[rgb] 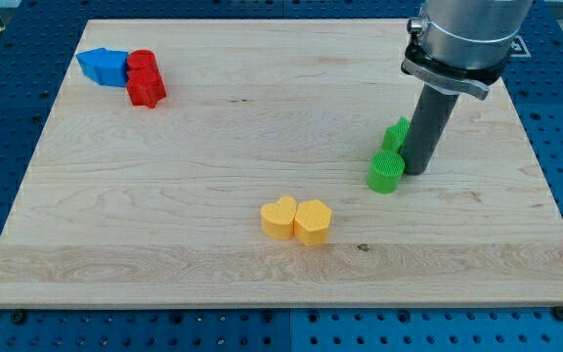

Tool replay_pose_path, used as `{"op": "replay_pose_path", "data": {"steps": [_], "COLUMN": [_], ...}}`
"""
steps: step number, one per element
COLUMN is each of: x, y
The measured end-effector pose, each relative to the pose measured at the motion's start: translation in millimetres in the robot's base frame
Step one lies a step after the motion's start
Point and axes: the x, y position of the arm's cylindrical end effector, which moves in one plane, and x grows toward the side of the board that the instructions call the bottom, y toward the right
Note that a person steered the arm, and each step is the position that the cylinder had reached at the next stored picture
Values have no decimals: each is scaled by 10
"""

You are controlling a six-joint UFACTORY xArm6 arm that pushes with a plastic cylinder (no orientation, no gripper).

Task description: Slide green circle slightly left

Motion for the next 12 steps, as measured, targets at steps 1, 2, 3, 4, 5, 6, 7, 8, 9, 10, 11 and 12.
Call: {"op": "replay_pose_path", "data": {"steps": [1,2,3,4,5,6,7,8,9,10,11,12], "x": [0,0,48,188,188,188,188,188,188,188,188,188], "y": [-47,-109,24,218,218,187,27,-118,-252,-375,-495,-616]}}
